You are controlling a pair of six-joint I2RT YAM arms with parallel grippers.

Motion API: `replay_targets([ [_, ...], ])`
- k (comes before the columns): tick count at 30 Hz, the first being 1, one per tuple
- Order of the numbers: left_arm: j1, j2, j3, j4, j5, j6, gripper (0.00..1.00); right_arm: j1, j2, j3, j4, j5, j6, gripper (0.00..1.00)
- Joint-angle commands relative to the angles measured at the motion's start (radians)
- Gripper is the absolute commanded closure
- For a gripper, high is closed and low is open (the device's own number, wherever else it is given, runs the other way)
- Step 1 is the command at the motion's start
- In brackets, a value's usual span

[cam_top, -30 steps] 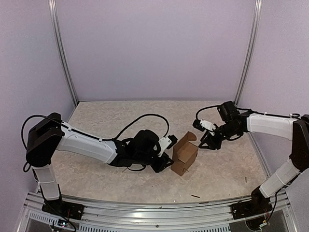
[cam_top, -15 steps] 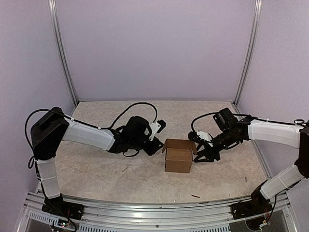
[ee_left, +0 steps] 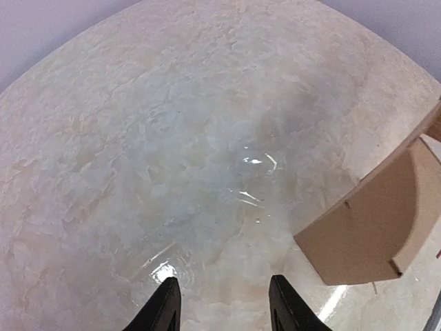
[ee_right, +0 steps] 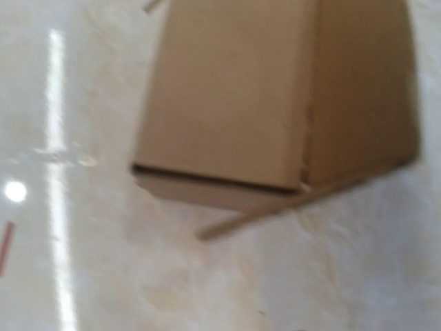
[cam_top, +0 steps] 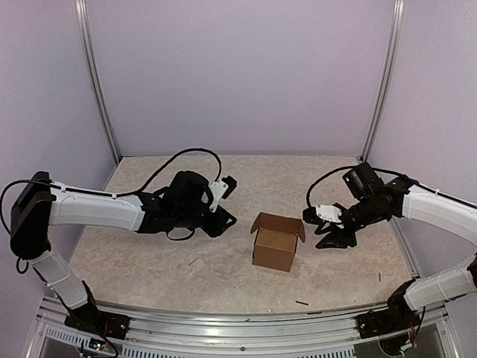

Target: Fold the paper box

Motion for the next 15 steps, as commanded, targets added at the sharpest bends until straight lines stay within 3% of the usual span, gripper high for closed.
replay_targets([
  [1,-0.073,-0.091,0.034,-0.116,0.119,0.078,0.55,-0.015,0.024,0.034,0.025,0.076,-0.073,0.58],
  [6,-0.1,-0.013,0.224,-0.291,0.174,0.125,0.54,-0.012,0.081,0.067,0.096,0.077,-0.084,0.58],
  [9,-0.114,0.059,0.317,-0.364,0.133,0.109,0.55,-0.003,0.095,0.09,0.118,0.044,-0.073,0.58],
  [15,-0.115,0.139,0.419,-0.452,0.102,0.043,0.67,0.052,0.088,0.093,0.135,0.043,-0.06,0.59],
])
